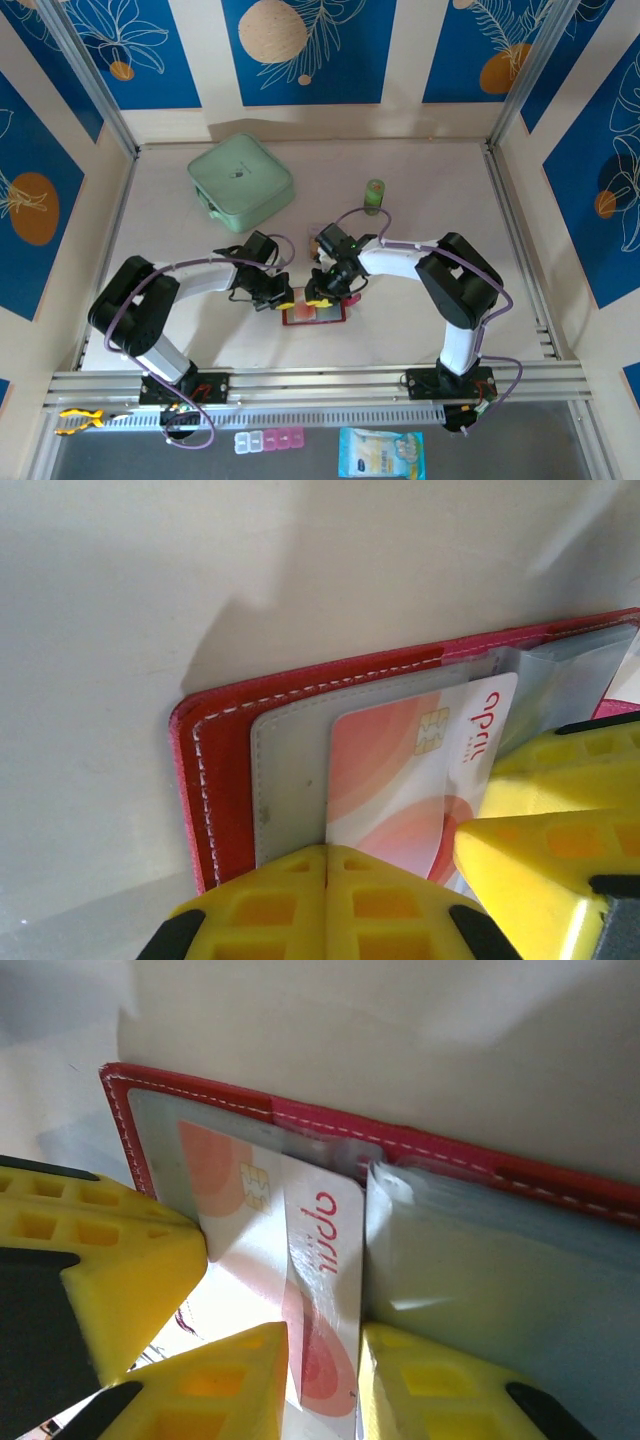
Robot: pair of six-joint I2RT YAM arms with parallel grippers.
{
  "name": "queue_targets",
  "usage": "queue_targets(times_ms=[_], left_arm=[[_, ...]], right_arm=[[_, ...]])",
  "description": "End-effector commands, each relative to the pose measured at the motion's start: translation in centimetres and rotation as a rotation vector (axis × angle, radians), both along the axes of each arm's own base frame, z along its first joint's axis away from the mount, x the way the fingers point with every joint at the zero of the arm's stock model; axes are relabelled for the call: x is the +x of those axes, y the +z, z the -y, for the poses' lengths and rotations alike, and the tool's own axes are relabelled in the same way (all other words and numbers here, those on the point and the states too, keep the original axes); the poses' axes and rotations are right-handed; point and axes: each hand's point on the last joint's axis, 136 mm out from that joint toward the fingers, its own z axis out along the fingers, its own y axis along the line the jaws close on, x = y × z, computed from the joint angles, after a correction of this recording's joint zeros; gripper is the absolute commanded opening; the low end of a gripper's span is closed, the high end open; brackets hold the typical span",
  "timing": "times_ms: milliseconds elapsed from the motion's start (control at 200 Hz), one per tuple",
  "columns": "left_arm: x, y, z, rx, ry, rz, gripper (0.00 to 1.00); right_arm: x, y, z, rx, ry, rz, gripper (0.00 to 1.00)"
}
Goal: Take the credit cards out of the card holder
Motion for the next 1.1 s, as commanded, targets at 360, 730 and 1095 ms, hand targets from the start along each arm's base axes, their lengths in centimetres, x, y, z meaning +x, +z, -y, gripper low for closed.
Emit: queue_targets(times_ms=[360, 730, 1095], left_arm=[[-1.0, -1.4, -1.3, 0.075, -0.007, -0.025, 0.00], [-1.1, -1.5, -1.5, 0.081, -0.004, -0.025, 0.00], [-1.0, -1.5, -1.4, 0.077, -0.007, -0.023, 0.00]], right_arm=[[0.0, 2.1, -0.6, 0.166, -0.040, -0.016, 0.17], [0.0, 1.7, 1.2, 0.121, -0.059, 0.004, 0.09], [0.2, 2.2, 3.7, -0.013, -0.034, 0.063, 0.08]])
